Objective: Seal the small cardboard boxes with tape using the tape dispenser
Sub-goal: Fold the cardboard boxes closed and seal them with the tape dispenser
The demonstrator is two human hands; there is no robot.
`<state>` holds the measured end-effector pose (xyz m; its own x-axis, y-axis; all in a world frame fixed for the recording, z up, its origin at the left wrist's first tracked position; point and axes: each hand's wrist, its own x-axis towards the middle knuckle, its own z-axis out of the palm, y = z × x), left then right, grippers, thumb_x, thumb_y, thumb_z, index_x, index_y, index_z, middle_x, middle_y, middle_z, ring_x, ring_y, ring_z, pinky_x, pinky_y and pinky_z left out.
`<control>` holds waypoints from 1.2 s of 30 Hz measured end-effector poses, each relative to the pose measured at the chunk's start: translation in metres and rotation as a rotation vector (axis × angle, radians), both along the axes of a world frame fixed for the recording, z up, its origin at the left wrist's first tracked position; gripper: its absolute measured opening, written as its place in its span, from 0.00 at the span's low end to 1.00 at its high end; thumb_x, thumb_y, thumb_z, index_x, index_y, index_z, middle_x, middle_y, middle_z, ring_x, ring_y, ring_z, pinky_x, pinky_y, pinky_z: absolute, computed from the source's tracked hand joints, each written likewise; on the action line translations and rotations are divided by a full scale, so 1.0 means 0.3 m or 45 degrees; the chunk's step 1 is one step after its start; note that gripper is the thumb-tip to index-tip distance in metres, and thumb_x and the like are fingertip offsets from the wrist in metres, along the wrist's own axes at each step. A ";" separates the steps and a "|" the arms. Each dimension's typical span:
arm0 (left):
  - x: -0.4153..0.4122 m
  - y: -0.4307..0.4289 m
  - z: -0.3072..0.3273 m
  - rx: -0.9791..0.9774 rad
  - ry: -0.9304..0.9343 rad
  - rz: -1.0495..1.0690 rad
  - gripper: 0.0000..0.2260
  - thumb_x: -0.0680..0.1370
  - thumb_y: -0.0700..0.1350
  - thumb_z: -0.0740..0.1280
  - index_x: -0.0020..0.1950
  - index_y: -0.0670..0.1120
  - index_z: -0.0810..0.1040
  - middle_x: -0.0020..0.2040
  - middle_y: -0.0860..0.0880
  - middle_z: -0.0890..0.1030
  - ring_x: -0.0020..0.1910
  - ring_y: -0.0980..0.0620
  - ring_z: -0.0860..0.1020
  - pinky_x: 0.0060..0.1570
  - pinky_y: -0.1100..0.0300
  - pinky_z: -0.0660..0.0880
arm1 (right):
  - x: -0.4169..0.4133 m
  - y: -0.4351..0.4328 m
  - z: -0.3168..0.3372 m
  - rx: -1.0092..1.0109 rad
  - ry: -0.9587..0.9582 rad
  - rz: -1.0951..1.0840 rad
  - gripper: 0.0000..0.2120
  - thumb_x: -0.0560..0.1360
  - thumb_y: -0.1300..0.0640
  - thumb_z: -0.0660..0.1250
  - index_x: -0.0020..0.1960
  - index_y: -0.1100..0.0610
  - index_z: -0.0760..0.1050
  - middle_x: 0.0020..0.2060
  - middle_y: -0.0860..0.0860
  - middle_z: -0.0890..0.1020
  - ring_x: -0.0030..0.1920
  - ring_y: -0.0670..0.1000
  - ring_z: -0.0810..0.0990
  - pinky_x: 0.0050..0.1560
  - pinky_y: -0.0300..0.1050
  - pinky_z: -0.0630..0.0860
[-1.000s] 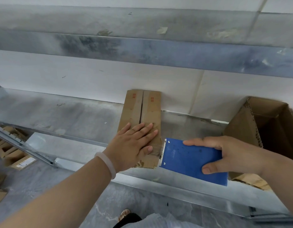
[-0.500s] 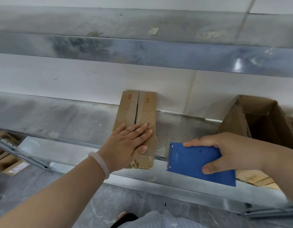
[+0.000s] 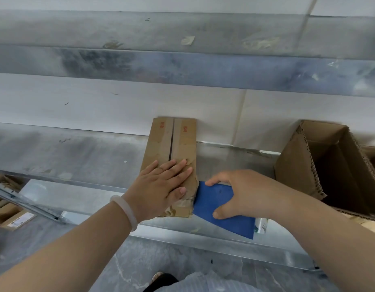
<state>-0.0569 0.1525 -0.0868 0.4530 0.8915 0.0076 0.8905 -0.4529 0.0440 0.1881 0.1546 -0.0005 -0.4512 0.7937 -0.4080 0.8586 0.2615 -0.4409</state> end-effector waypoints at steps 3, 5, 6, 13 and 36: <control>-0.002 0.004 0.000 0.010 0.004 0.001 0.27 0.80 0.63 0.38 0.78 0.59 0.55 0.77 0.59 0.54 0.77 0.55 0.55 0.73 0.50 0.51 | 0.004 0.016 0.003 -0.067 0.059 -0.031 0.31 0.65 0.43 0.77 0.66 0.38 0.71 0.57 0.39 0.75 0.53 0.42 0.76 0.54 0.40 0.76; -0.002 0.003 0.003 0.024 0.035 0.003 0.26 0.81 0.62 0.40 0.77 0.57 0.58 0.77 0.57 0.58 0.76 0.54 0.60 0.72 0.48 0.56 | 0.011 0.026 0.000 -0.092 0.085 -0.030 0.31 0.65 0.44 0.78 0.66 0.38 0.71 0.57 0.38 0.75 0.54 0.41 0.76 0.55 0.38 0.75; -0.001 0.002 0.006 0.022 0.050 0.004 0.25 0.82 0.62 0.42 0.77 0.57 0.60 0.76 0.57 0.60 0.75 0.53 0.62 0.71 0.47 0.59 | 0.014 0.030 -0.002 -0.099 0.081 -0.019 0.31 0.65 0.43 0.78 0.66 0.37 0.71 0.57 0.38 0.75 0.54 0.41 0.76 0.53 0.37 0.75; -0.007 -0.005 0.006 -0.029 0.054 -0.022 0.26 0.81 0.63 0.38 0.77 0.58 0.52 0.77 0.58 0.54 0.77 0.54 0.56 0.72 0.50 0.49 | 0.052 0.069 -0.012 -0.208 0.071 0.053 0.29 0.65 0.41 0.77 0.64 0.34 0.71 0.57 0.37 0.76 0.52 0.40 0.77 0.53 0.38 0.77; -0.010 0.009 0.009 -0.048 -0.005 -0.032 0.29 0.77 0.65 0.30 0.77 0.60 0.46 0.78 0.59 0.47 0.78 0.56 0.49 0.75 0.52 0.43 | 0.006 -0.027 -0.064 0.102 -0.363 0.156 0.28 0.74 0.41 0.66 0.71 0.41 0.63 0.57 0.45 0.77 0.52 0.47 0.74 0.47 0.43 0.72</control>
<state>-0.0600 0.1551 -0.0840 0.4752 0.8796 -0.0240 0.8787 -0.4729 0.0650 0.1900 0.1465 -0.0196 -0.4217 0.7754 -0.4700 0.9047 0.3945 -0.1608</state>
